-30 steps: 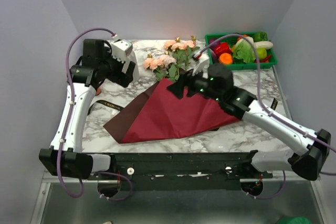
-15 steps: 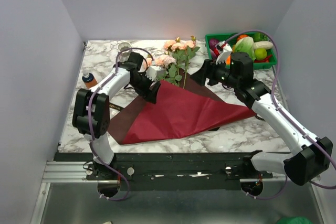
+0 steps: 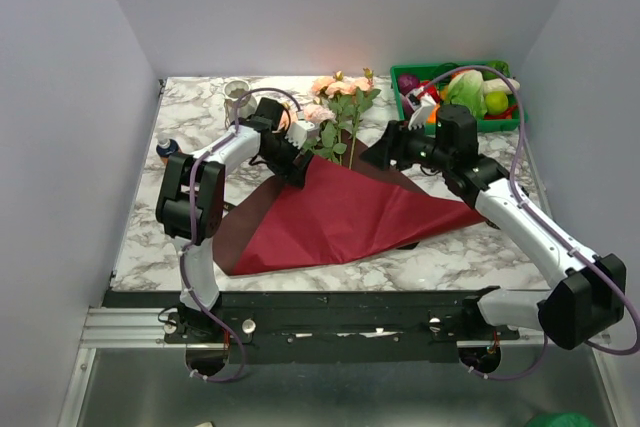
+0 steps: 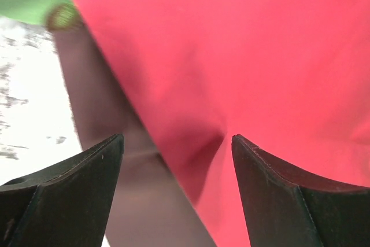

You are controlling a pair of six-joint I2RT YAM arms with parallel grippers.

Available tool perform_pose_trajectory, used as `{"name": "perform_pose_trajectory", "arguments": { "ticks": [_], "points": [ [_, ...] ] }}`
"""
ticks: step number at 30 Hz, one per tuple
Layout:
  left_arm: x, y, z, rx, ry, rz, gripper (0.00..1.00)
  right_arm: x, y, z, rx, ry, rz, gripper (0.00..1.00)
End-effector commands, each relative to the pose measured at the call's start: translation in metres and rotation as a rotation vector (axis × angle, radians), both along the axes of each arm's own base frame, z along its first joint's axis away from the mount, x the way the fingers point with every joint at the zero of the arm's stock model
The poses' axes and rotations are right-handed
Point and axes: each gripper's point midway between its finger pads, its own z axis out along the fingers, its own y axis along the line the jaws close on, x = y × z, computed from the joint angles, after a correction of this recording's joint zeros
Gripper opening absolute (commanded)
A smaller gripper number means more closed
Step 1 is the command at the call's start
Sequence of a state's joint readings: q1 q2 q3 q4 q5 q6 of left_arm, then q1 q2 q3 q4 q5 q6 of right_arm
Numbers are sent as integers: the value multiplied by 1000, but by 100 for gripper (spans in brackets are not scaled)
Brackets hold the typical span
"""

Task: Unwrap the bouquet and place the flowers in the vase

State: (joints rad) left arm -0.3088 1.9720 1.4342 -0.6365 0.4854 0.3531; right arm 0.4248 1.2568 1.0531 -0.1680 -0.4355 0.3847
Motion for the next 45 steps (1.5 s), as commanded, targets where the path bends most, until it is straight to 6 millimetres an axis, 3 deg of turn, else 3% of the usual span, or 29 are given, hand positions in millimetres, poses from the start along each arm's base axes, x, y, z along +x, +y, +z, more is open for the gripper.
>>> {"name": "perform_pose_trajectory", "arguments": {
  "ticks": [1, 4, 9, 10, 12, 13, 15, 16, 17, 20, 22, 23, 24, 26, 28, 29, 31, 32, 35, 39, 43, 45],
  "points": [
    [11, -3, 15, -33, -48, -8, 81, 4, 3, -5, 35, 19, 14, 70],
    [-8, -5, 9, -52, 15, -65, 72, 15, -1, -9, 35, 29, -16, 69],
    [-29, -10, 5, -92, 101, -121, 58, 54, -13, -22, -3, 53, -117, 68],
    [-31, -9, 6, -93, 105, -124, 51, 64, -15, -37, -34, 73, -130, 68],
    [-33, -10, 7, -97, 109, -130, 40, 79, -19, -47, -79, 82, -172, 68],
    [-33, -10, 9, -97, 107, -130, 27, 91, -18, -61, -109, 98, -180, 68],
    [-32, -10, 12, -98, 107, -124, 15, 107, -21, -75, -148, 114, -216, 68],
    [-31, -10, 15, -100, 101, -122, 12, 119, -20, -71, -159, 97, -232, 68],
    [-28, -12, 21, -104, 86, -120, 3, 128, -23, -93, -197, 135, -261, 68],
    [-24, -15, 40, -122, 54, -113, 0, 151, -23, -110, -247, 152, -284, 68],
    [-29, -19, 60, -137, 34, -124, 0, 164, -26, -114, -281, 154, -312, 68],
    [-31, -21, 69, -144, 20, -133, 0, 172, -26, -105, -289, 149, -325, 67],
    [-37, -23, 77, -148, 17, -140, 0, 178, -29, -117, -321, 173, -344, 67],
    [-51, -30, 105, -169, -31, -177, 0, 178, -34, -118, -357, 206, -362, 64],
    [-70, -35, 125, -187, -42, -212, 0, 181, -36, -101, -352, 177, -377, 64],
    [-85, -43, 147, -215, -82, -256, 0, 179, -37, -96, -353, 172, -378, 64],
    [-110, -50, 163, -228, -100, -314, 0, 177, -38, -79, -351, 145, -374, 64],
    [-133, -58, 177, -241, -131, -374, 1, 174, -39, -77, -357, 151, -366, 65],
    [-185, -59, 190, -252, -142, -497, 2, 171, -35, -67, -352, 144, -335, 65],
    [-263, -50, 192, -293, -72, -686, 5, 165, -33, -76, -360, 168, -302, 65],
    [-323, -34, 181, -308, 55, -795, 13, 160, -34, -90, -372, 201, -298, 64],
    [-345, -21, 177, -272, 30, -858, 16, 156, -32, -95, -365, 217, -282, 64]
  ]
}}
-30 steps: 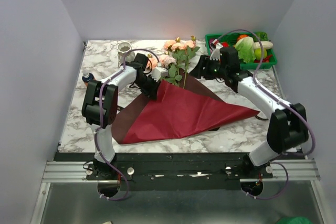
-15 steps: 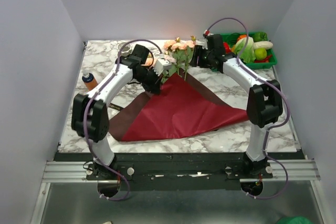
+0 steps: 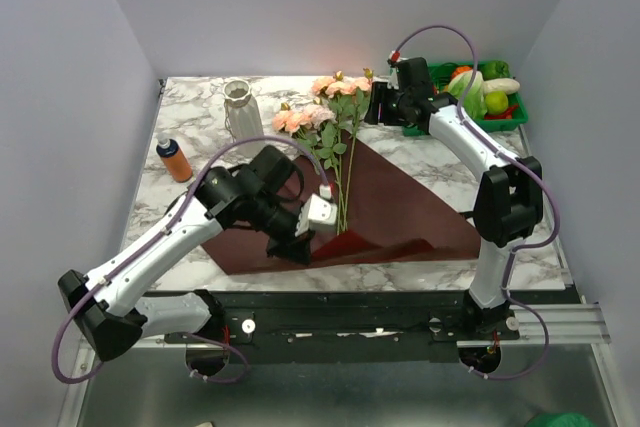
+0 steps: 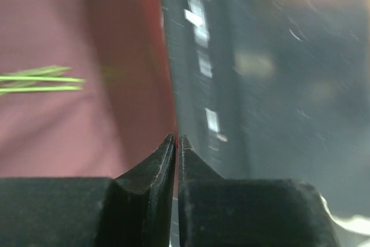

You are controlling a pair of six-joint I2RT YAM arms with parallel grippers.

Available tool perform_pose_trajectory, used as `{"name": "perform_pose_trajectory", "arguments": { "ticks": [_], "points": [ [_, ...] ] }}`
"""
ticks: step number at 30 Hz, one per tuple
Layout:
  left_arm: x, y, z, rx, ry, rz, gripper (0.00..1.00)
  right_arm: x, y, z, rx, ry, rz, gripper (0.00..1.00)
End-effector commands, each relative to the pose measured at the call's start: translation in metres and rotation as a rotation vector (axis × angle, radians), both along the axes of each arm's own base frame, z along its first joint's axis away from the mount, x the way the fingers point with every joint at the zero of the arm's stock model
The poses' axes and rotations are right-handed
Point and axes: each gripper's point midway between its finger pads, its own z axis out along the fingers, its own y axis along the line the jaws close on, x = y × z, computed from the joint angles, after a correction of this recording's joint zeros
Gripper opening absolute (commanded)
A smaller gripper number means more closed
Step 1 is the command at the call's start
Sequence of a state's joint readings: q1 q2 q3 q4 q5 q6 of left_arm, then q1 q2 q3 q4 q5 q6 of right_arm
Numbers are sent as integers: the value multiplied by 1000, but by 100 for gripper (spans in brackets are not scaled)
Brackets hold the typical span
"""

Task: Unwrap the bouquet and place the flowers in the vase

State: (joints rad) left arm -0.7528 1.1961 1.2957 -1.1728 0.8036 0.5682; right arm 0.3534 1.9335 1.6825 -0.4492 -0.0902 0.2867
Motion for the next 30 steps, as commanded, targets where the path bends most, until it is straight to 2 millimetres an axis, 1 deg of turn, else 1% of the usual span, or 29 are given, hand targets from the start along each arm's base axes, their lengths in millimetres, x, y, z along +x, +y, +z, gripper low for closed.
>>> {"name": "perform_pose_trajectory", "arguments": {
  "ticks": [1, 2, 3, 4, 5, 6, 7, 8, 9, 10, 11, 12, 13, 14, 15, 16, 17, 18, 19, 20, 21, 22, 23, 24, 25, 26, 27, 29, 30],
  "points": [
    [-75, 29, -14, 78, 46, -200, 16, -16, 0, -8, 0, 51, 31, 64],
    [-77, 37, -16, 90, -26, -207, 17, -17, 0, -9, 1, 55, 29, 64],
    [-81, 40, -17, 96, -59, -219, 20, -18, 0, -13, 1, 61, 31, 64],
    [-84, 43, -17, 109, -91, -232, 25, -18, 0, -15, 0, 63, 29, 64],
    [-88, 44, -14, 110, -121, -261, 32, -18, 2, -18, -8, 66, 29, 64],
    [-91, 50, -15, 139, -106, -279, 35, -15, 1, -19, -21, 61, 20, 64],
    [-93, 53, -16, 152, -104, -297, 42, -14, 1, -29, -34, 78, 16, 64],
    [-99, 57, -18, 164, -105, -338, 51, -14, 3, -33, -40, 87, 18, 64],
    [-103, 65, -21, 180, -132, -390, 62, -11, 3, -37, -50, 91, 11, 64],
    [-104, 69, -21, 182, -158, -419, 85, -7, 4, -43, -60, 101, 8, 64],
    [-101, 69, -17, 174, -195, -429, 91, -7, 6, -46, -65, 105, 10, 63],
    [-92, 66, -14, 170, -242, -405, 93, -5, 7, -49, -70, 108, 10, 63],
    [-88, 62, -7, 152, -267, -388, 95, -1, 9, -47, -72, 99, 10, 63],
    [-83, 56, 7, 110, -305, -367, 97, -3, 13, -56, -87, 119, 22, 62],
    [-77, 47, 16, 73, -343, -344, 98, -2, 15, -60, -99, 122, 24, 62],
    [-67, 43, 24, 61, -387, -301, 99, -1, 17, -63, -116, 119, 30, 61],
    [-59, 36, 35, 31, -429, -261, 99, 0, 23, -74, -135, 137, 44, 60],
    [-46, 26, 47, -10, -481, -209, 99, 2, 24, -78, -153, 138, 40, 59],
    [-28, 23, 50, 1, -511, -133, 99, 2, 27, -85, -159, 152, 47, 59],
    [-13, 20, 57, -3, -530, -59, 99, 3, 30, -89, -162, 159, 49, 56],
    [4, 13, 67, -26, -552, 19, 99, 9, 28, -98, -182, 163, 29, 55],
    [33, 20, 72, -2, -554, 139, 99, 10, 30, -101, -177, 168, 24, 53],
    [50, 15, 80, -7, -516, 205, 99, 12, 31, -103, -175, 166, 18, 52],
    [66, 17, 87, -14, -499, 269, 99, 16, 31, -104, -173, 162, 12, 52],
    [83, 22, 93, -16, -471, 334, 99, 17, 33, -112, -174, 173, 14, 51],
    [109, 32, 101, -35, -420, 437, 99, 18, 34, -116, -174, 182, 17, 51],
    [126, 40, 108, -61, -409, 507, 99, 19, 36, -117, -171, 185, 19, 51],
    [149, 54, 114, -88, -398, 607, 99, 22, 40, -122, -165, 194, 23, 50],
    [167, 69, 120, -106, -408, 701, 99, 24, 41, -123, -164, 196, 23, 50]
  ]
}}
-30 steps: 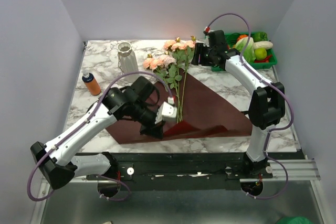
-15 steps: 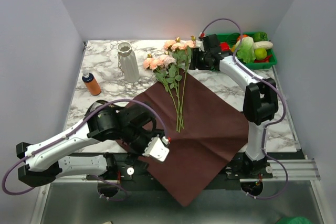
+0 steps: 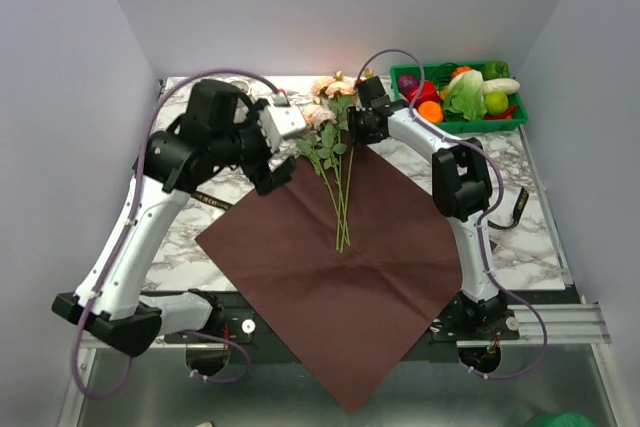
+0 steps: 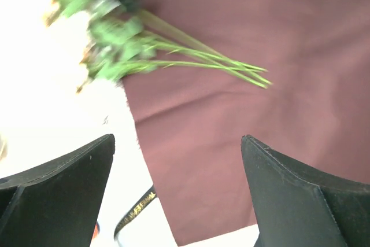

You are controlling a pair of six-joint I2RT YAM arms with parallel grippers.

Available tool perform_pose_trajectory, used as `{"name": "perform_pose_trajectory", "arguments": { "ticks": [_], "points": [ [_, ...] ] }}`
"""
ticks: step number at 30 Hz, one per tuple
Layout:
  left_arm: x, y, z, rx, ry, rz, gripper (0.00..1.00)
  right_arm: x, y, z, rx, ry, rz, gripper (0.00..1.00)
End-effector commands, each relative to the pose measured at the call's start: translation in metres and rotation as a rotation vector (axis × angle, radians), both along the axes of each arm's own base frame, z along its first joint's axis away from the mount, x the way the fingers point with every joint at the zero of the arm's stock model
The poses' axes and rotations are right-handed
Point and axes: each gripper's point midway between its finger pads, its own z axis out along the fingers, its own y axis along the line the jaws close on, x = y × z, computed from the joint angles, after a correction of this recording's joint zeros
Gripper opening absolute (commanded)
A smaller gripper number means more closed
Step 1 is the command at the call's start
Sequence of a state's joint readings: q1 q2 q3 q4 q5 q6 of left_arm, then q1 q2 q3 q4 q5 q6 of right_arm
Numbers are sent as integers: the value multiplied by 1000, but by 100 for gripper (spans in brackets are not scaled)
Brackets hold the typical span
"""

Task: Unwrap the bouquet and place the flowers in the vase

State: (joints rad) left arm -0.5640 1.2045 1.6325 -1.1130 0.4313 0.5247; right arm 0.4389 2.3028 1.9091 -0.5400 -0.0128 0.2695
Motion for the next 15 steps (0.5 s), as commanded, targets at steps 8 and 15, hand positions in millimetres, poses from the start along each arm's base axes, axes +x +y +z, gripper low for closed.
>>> {"name": "perform_pose_trajectory", "arguments": {
  "ticks": [8, 15],
  "points": [
    [130, 111, 36, -299, -29, 677, 99, 11, 6, -21, -24, 37, -19, 38],
    [150, 136, 12, -295, 33, 783, 99, 5, 1, -16, -22, 15, -37, 4]
  ]
}}
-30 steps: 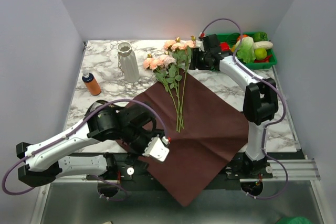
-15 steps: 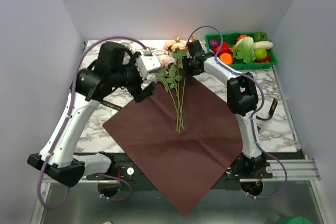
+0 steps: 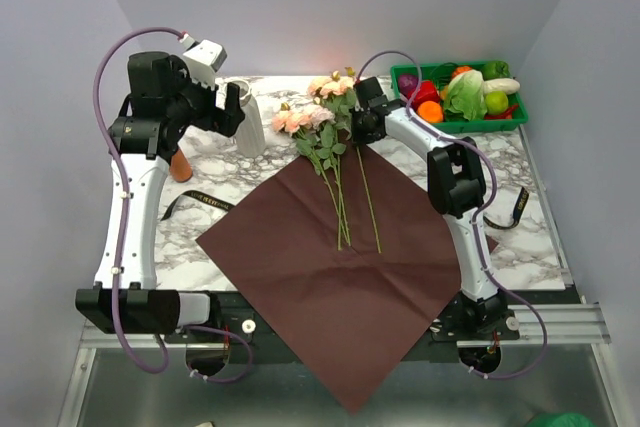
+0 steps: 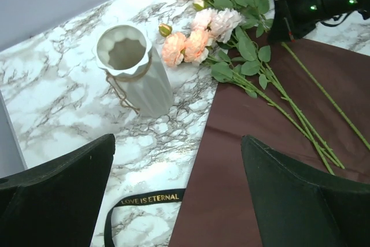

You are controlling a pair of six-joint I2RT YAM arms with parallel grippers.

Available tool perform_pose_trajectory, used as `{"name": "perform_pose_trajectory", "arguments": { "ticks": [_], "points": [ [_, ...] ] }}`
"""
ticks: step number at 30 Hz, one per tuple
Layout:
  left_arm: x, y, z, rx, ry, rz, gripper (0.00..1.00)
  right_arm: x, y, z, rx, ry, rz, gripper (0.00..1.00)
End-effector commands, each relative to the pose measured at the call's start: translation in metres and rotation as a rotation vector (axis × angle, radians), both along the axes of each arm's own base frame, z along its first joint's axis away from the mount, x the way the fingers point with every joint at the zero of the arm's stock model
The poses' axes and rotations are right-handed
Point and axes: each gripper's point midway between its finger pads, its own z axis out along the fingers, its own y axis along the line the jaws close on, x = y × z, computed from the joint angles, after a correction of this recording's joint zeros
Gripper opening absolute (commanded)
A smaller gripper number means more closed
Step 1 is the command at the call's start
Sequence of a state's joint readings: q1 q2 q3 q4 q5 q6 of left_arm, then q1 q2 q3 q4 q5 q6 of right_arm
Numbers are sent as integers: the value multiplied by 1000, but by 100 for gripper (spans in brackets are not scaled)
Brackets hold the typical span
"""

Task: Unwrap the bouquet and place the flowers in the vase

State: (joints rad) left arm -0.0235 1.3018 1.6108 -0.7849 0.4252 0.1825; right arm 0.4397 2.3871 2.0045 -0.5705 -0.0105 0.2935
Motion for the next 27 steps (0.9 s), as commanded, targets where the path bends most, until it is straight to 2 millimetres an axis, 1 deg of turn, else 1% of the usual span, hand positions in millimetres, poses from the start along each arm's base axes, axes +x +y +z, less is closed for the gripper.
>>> {"name": "perform_pose_trajectory", "arguments": {
  "ticks": [1, 2, 3, 4, 5, 7, 8, 10, 11, 13, 14, 15, 16, 17, 18, 20, 21, 22, 23, 24, 25, 26, 27],
  "points": [
    [10, 18, -10, -30, 26, 92, 99, -5, -6, 12, -17, -30, -24, 1],
    [8, 23, -19, -24, 42, 105, 99, -3, -6, 22, -8, -55, -29, 1],
    [7, 26, -22, -18, 44, 114, 99, -3, -7, 31, -3, -73, -34, 1],
    [5, 28, -25, -20, 49, 121, 99, -6, -8, 51, 12, -100, -39, 1],
    [2, 31, -30, -20, 57, 128, 99, -4, -9, 64, 27, -134, -47, 1],
    [2, 40, -37, -18, 72, 155, 99, -9, -11, 85, 42, -173, -59, 1],
    [1, 44, -42, -17, 86, 165, 99, -11, -11, 117, 73, -231, -64, 1],
    [2, 55, -48, -29, 110, 199, 99, -16, -12, 149, 98, -295, -75, 1],
    [3, 59, -50, -35, 119, 205, 99, -23, -12, 180, 129, -356, -74, 1],
    [4, 70, -52, -47, 124, 230, 99, -28, -11, 211, 157, -427, -80, 1],
    [5, 72, -55, -49, 130, 234, 99, -31, -4, 235, 192, -481, -67, 1],
    [4, 75, -55, -54, 129, 238, 99, -39, 0, 265, 233, -545, -51, 1],
    [4, 80, -57, -61, 134, 245, 99, -43, 7, 286, 266, -593, -34, 1],
    [3, 84, -58, -64, 136, 249, 99, -47, 19, 311, 307, -657, -3, 1],
    [2, 85, -62, -73, 149, 248, 99, -50, 26, 344, 351, -720, 13, 1],
    [-1, 91, -67, -92, 166, 254, 99, -58, 46, 382, 419, -775, 60, 1],
    [-3, 93, -75, -100, 182, 258, 99, -59, 54, 398, 450, -806, 71, 1],
    [-3, 95, -79, -105, 188, 262, 99, -59, 60, 420, 495, -853, 82, 1],
    [-6, 100, -81, -110, 190, 271, 99, -63, 71, 445, 564, -925, 103, 1],
    [-7, 102, -90, -106, 199, 270, 99, -65, 77, 457, 603, -963, 117, 1],
    [-7, 102, -94, -102, 205, 266, 99, -63, 86, 463, 640, -996, 129, 1],
    [-9, 103, -97, -97, 208, 266, 99, -71, 95, 489, 729, -1077, 164, 1],
    [-11, 104, -102, -99, 220, 261, 99, -74, 99, 499, 773, -1108, 178, 1]
  ]
}}
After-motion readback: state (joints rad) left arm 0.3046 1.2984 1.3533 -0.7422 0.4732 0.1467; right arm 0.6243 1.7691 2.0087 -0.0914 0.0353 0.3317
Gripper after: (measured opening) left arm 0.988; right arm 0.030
